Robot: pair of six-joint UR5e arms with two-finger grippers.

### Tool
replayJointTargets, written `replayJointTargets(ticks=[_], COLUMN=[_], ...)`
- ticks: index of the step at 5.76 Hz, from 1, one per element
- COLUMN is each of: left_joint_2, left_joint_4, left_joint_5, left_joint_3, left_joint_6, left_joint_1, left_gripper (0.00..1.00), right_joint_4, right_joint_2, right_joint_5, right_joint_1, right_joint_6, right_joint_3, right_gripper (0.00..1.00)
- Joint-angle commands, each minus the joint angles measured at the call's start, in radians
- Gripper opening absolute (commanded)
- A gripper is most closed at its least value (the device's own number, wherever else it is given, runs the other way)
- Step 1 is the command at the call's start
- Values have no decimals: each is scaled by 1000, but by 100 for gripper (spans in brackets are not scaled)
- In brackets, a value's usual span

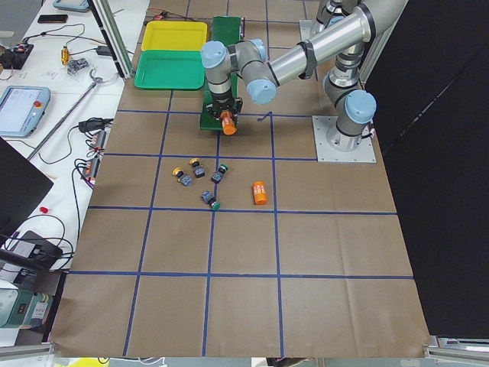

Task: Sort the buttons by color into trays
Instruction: 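Lower the orange cylinder onto the conveyor start and open the left gripper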

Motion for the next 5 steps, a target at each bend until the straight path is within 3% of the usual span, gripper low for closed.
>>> replayJointTargets(ticks=[1, 2, 3, 4, 5], left_joint_2=[-68, -68, -68, -60, -53], left_joint_4=[75, 77, 77, 68, 63], left_joint_5=[4, 1, 1, -3, 1], left_joint_3=[12, 3, -5, -2, 12], left_joint_6=[-7, -15, -15, -30, -34], left_joint_1=[-130, -134, -135, -128, -114], left_gripper=[1, 1, 45, 92, 93], right_joint_4=[-38, -79, -203, -219, -234], right_joint_2=[2, 8, 12, 9, 4], right_joint_5=[0, -2, -9, -11, -11], right_joint_1=[38, 41, 42, 40, 37], right_joint_6=[-296, -373, -524, -533, -548], right_joint_3=[33, 47, 66, 99, 102], right_gripper=[100, 100, 100, 100, 100])
